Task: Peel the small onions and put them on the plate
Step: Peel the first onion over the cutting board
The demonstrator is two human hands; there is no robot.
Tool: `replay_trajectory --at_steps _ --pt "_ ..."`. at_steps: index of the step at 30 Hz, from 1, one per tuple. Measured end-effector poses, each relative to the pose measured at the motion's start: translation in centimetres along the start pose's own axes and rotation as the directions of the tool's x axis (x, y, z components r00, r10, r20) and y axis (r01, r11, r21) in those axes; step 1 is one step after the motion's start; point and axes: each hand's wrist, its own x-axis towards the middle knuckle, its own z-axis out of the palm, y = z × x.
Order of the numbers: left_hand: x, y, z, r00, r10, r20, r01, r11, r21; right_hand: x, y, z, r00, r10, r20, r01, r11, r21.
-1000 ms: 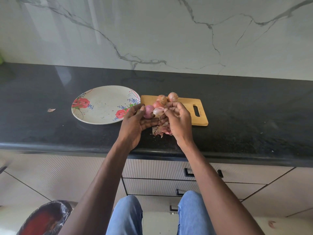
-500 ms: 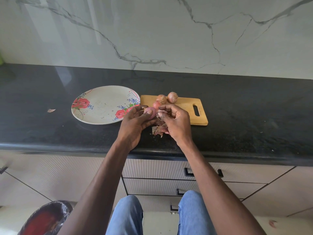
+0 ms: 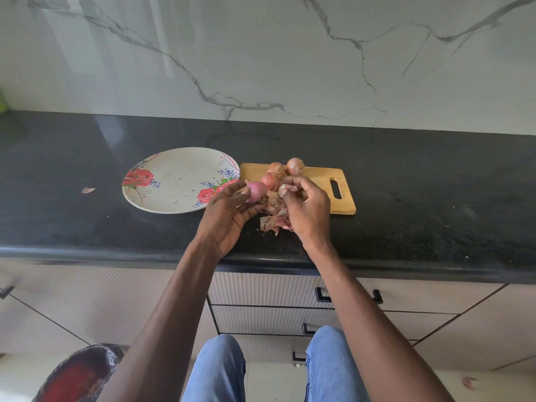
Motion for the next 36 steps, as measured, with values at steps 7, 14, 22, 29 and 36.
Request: replay_trajectory --at_steps 7,14,22,29,36 --pt "-0.17 0.04 -0.04 0.998 -0.023 0.06 0.021 0.999 0.037 -0.25 -0.35 0.08 0.959 -0.263 0.103 0.271 0.959 -0.08" --pt "-0.29 -0.02 -0.04 0.994 -0.01 0.106 -0.003 0.992 0.126 -0.26 0.0 0.36 0.921 -0.322 0.22 0.343 0.937 -0.067" --pt "-0.24 -0.09 0.02 0.996 0.013 0.083 -0.025 0.988 0.149 -0.22 0.46 0.49 0.922 -0.342 0.183 0.366 0.924 -0.116" --pt "-0.53 -0.02 0.42 0.995 0.07 0.073 -0.082 0.983 0.167 -0.44 0.34 0.72 0.885 -0.418 0.206 0.449 0.883 -0.138" --pt "-0.74 0.16 0.55 0.994 0.092 0.065 -0.103 0.975 0.199 -0.49 0.58 0.78 0.867 -0.449 0.216 0.485 0.86 -0.162"
